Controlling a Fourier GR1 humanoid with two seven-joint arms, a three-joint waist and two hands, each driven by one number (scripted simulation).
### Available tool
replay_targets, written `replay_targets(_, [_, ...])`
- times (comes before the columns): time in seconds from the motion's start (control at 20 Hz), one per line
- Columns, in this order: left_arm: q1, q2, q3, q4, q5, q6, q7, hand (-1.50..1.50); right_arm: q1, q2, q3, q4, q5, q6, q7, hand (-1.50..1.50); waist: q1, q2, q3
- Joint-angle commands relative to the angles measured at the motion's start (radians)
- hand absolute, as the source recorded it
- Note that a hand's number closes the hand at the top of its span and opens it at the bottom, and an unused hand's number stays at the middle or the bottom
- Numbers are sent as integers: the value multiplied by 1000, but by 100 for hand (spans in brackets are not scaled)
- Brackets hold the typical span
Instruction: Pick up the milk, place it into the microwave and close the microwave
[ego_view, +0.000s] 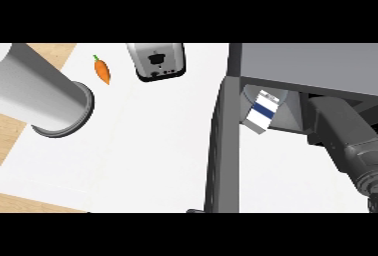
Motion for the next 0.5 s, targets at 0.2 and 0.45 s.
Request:
replay_targets(0.2, [-35,19,4,16,-39,4,-2,-150,-35,-92,43,-8,40,46,14,150,8,35,15])
replay_targets(0.45, [-46,28,-4,19,-48,-20,-6,-150,-26,-129,109,32,107,-153,59,150,33,50,4])
